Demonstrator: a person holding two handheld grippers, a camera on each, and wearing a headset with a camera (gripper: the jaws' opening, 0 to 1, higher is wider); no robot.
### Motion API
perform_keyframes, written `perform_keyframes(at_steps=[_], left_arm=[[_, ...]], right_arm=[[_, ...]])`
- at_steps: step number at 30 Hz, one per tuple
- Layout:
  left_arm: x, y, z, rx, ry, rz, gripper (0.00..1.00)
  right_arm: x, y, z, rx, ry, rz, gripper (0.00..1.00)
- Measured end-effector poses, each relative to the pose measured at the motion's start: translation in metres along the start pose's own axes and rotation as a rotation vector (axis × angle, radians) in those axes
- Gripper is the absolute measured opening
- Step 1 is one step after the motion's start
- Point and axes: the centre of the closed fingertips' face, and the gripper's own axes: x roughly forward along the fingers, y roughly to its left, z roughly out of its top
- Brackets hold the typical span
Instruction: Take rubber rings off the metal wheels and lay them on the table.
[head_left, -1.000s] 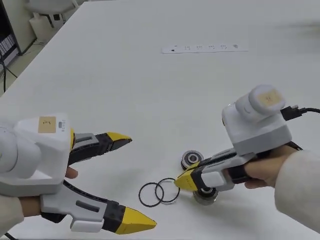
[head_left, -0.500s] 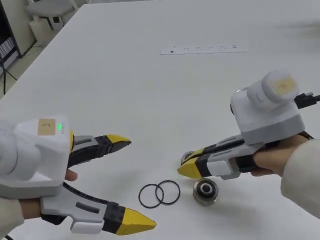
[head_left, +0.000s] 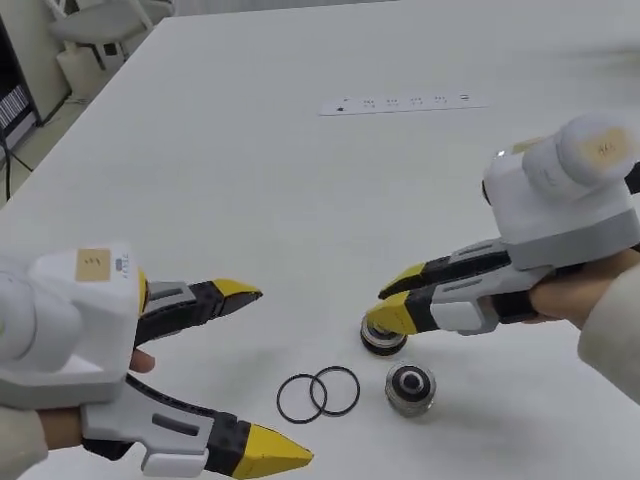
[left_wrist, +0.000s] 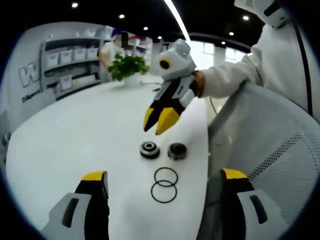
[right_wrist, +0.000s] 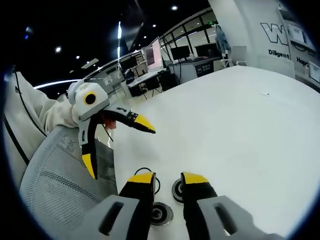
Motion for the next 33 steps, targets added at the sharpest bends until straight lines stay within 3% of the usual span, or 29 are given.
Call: perform_keyframes(at_steps=[3,9,16,19,22,26,30,33], left_arm=[[0.0,0.0,0.002,0.007,-0.001,0.001,0.94],[-0.007,0.009,0.016,0.007,-0.036,0.025,0.94],[-0.015,0.017,0.049,0.053,-0.087,0.043,0.94],[-0.015,0.022,0.059,0.094,-0.076,0.046,0.92],[-0.014,0.027,0.071,0.137,-0.073,0.05,0.9],[-0.009,0.03,0.092,0.169,-0.105,0.038,0.9],[-0.002,0.037,0.106,0.233,-0.085,0.042,0.89],[0.002,0.04,0.123,0.241,-0.108,0.03,0.89]], right_arm=[[-0.006,-0.004,0.007,-0.027,-0.034,-0.016,0.2],[-0.017,-0.015,0.011,-0.008,-0.068,-0.045,0.24],[-0.023,-0.025,0.01,0.01,-0.086,-0.073,0.26],[-0.024,-0.028,0.007,0.017,-0.084,-0.077,0.26],[-0.023,-0.03,0.001,0.019,-0.07,-0.082,0.26],[-0.023,-0.031,-0.002,0.023,-0.063,-0.08,0.26],[-0.022,-0.033,-0.007,0.032,-0.053,-0.081,0.26],[-0.02,-0.033,-0.011,0.031,-0.038,-0.08,0.26]])
